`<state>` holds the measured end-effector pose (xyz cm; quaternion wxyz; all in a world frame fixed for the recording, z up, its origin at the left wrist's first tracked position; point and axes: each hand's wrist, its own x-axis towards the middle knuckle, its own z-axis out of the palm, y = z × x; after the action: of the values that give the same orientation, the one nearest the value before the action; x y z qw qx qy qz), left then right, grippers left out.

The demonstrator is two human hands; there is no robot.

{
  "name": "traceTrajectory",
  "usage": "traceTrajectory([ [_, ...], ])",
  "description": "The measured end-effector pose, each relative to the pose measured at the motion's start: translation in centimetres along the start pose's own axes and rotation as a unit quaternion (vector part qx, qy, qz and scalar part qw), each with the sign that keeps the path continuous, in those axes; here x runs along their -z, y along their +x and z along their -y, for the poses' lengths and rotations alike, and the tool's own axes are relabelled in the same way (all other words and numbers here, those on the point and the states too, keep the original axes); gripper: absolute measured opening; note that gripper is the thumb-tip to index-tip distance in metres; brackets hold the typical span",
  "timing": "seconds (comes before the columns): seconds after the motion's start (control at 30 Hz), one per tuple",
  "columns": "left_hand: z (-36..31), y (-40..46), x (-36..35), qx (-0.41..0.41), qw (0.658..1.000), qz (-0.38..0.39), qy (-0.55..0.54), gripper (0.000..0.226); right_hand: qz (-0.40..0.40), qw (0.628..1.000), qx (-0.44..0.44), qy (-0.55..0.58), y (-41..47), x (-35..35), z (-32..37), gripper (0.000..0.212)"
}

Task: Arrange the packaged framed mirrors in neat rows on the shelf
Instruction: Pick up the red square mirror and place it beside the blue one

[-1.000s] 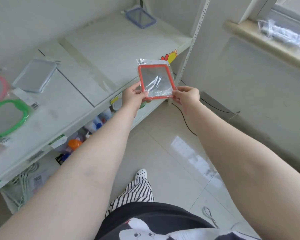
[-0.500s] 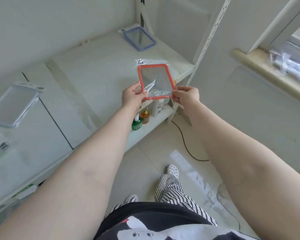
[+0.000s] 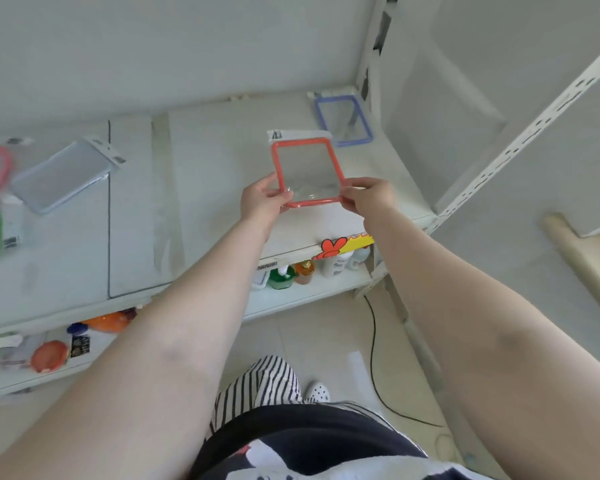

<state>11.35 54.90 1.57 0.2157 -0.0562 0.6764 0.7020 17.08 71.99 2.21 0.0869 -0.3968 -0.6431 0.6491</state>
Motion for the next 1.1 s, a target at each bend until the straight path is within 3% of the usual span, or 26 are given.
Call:
traceTrajectory([
  [0.27,-1.4,6.9,-0.2,0.006,0.995,-0.087,0.038,0.057,0.04,0.999,0.004,-0.023,6.5,-3.9,2.7,0.025],
  [0.43,-2.2,12.4,-1.4,0.006,0.991,-0.11,0.075,0.055,0.059,0.998,-0.001,-0.007,10.6,-4.9,4.3,0.026],
  [0.8,-1.0,19.2,-3.2,-0.042,0.976,-0.147,0.156,0.047,0.06,0.993,0.054,-0.087,18.9,-6.5,3.6,0.031],
  [1.1,1.7,21.3,-3.2,-0.085,0.958,-0.179,0.206,0.043,0.014,0.952,0.147,-0.267,21.1,-7.5,1.4,0.022],
])
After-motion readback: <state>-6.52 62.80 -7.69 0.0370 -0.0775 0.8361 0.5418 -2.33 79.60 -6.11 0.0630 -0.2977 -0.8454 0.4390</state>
